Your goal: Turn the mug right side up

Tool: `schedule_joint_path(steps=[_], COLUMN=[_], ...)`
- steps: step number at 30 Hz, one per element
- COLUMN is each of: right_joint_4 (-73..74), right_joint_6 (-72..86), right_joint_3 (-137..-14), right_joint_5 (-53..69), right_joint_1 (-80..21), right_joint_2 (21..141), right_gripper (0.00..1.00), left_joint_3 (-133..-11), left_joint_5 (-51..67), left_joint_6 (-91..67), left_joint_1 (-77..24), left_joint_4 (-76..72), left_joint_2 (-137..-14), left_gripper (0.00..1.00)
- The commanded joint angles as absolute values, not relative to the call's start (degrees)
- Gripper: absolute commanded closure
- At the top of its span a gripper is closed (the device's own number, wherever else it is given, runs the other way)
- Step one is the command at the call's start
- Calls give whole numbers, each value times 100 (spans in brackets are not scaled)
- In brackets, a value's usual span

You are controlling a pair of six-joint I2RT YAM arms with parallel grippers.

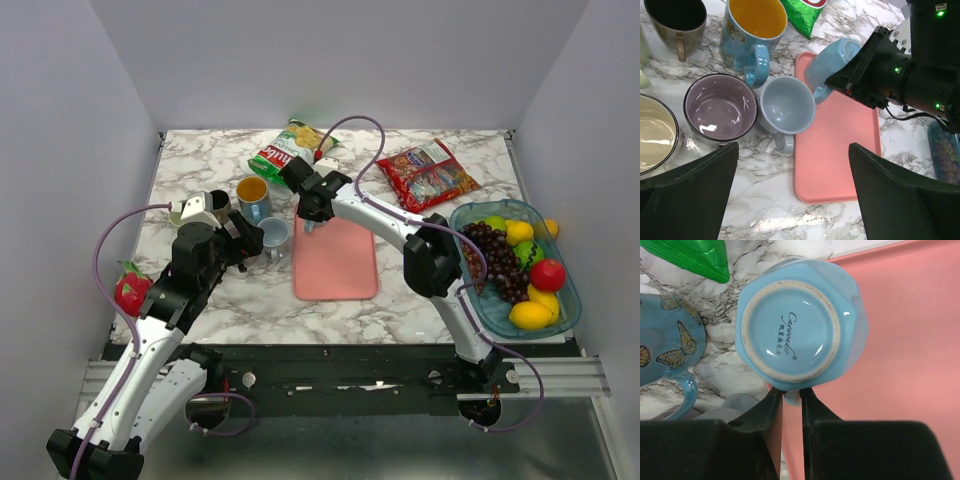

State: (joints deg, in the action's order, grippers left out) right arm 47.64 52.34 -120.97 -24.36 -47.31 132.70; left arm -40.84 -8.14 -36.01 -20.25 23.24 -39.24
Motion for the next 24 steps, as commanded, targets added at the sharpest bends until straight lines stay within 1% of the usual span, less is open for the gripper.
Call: schedule_joint_path(steps=[1, 2, 5, 6, 8, 11, 19, 22, 23, 24], right_joint_4=[5036, 5054, 5036, 5019, 5036, 5045, 5054, 5036, 5001, 4888], right_joint_6=[4931, 4896, 4659, 4615, 4518, 4474, 4360, 4386, 4386, 4386], right_joint_3=[-12261, -12269, -12305, -12322, -12392, -12463, -12524, -12446, -12384, -12288], right_joint_5=[-2803, -2830, -2883, -2918, -2909, -2927, -2892, -2944, -2953, -2953], right_joint_1=[-4720, -4711, -4720, -4720, -4711, -4711, -4720, -4711, -4720, -4720], right_joint_2=[13474, 13474, 13491, 13500, 13553, 13623, 13693, 13641, 13597, 13544], right_gripper=[80, 75, 65, 63, 62, 64, 64, 92, 99, 99], left_joint_3=[-3982, -3981, -3964, -3964, -3955, -3955, -3946, -3938, -3938, -3938], left_joint_5=[-580, -537, -501, -501, -492, -510, -527, -536, -545, -545], left_joint_6=[-3621, -3621, -3647, -3647, -3656, -3656, -3656, -3656, -3665, -3665], left_joint_1=[-1995, -1995, -1995, -1995, -1986, -1986, -1995, -1995, -1995, -1995], left_joint_4=[2320, 2312, 2285, 2294, 2285, 2303, 2320, 2329, 2329, 2320], left_joint_2=[-3841, -3841, -3850, -3850, -3850, -3850, -3850, -3841, -3850, -3832], left_gripper=[1, 1, 1, 1, 1, 1, 1, 1, 1, 1])
